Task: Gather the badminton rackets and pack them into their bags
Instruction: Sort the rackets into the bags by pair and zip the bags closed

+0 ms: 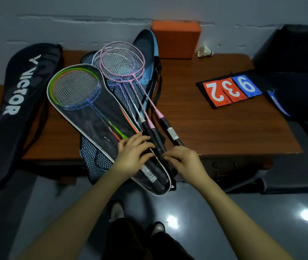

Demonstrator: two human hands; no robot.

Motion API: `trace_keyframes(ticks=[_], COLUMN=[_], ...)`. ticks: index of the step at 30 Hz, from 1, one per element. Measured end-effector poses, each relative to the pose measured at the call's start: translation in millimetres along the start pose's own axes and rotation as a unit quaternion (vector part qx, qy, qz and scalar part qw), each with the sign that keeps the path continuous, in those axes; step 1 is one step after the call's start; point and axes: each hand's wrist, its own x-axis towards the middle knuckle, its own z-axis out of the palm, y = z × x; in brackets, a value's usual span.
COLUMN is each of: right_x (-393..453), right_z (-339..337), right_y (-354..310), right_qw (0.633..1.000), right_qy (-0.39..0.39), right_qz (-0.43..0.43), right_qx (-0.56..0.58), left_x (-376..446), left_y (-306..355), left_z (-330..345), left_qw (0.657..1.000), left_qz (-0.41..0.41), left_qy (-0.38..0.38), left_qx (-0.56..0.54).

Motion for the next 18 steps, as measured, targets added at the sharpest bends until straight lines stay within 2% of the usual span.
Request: trace_keyframes(ticks=[6,12,18], right_x=[-7.0,-43.6,-44.2], right_z=[-13.2,-31.5,-23.0], right_y=[2.2,33.5,40.5], right_qw=[0.995,0.989,0.987], right_qy=[0.013,0.033,0.042], right_qz=[-0.046,-0.006,0.056], right_qx=[-0.086,-0.142,-0.143], left_x=[16.9,46.2,57.7], left_y=[-2.0,15.0,13.1], left_z=[-5.1,7.2,17.0], left_qw=[0.999,0.997,0.993], left_qz=[0.009,-0.019,-0.019], left_qy=[-0.010,0.005,0.037], left_qx=[0.035,0.074,0.107])
